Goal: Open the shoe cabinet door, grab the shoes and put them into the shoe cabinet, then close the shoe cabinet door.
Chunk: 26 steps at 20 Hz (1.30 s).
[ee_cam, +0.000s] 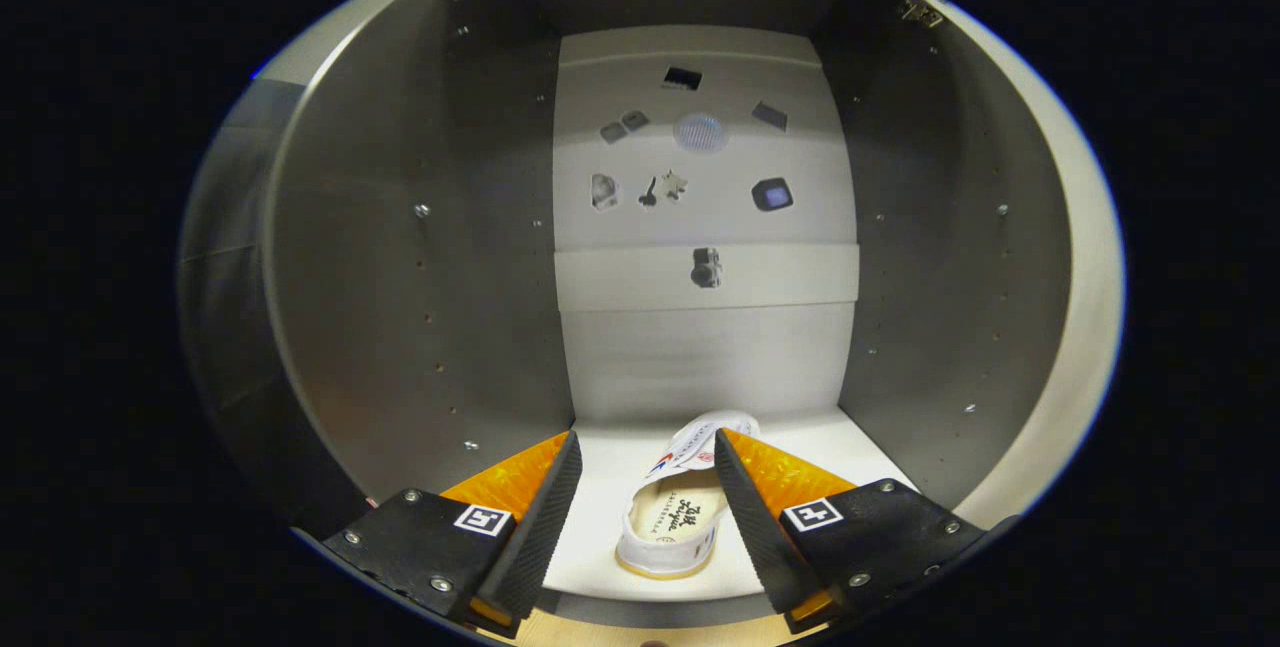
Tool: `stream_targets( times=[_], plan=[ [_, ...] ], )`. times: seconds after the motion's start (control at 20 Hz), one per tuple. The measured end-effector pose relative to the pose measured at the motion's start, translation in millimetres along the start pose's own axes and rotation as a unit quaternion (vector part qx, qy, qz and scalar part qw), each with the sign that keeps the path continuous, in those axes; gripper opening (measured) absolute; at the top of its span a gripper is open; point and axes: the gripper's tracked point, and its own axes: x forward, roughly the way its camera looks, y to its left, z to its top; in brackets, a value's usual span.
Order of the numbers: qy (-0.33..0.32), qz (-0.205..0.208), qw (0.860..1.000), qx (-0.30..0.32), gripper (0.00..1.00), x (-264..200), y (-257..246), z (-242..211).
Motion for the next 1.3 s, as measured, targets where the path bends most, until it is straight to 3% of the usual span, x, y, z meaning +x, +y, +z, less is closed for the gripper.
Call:
stream_targets(
  times=[0.3, 0.8, 1.3],
  plan=[
    [-0.044, -0.018, 0.999, -0.009, 0.84, -115.0, -2.3, 21.3],
    [-0.058, -0.072, 0.996, 0.002, 0.84, -309.5, -14.7, 9.2],
    [-0.064, -0.116, 0.991, 0.037, 0.84, -406.8, -98.7, 10.8]
  ],
)
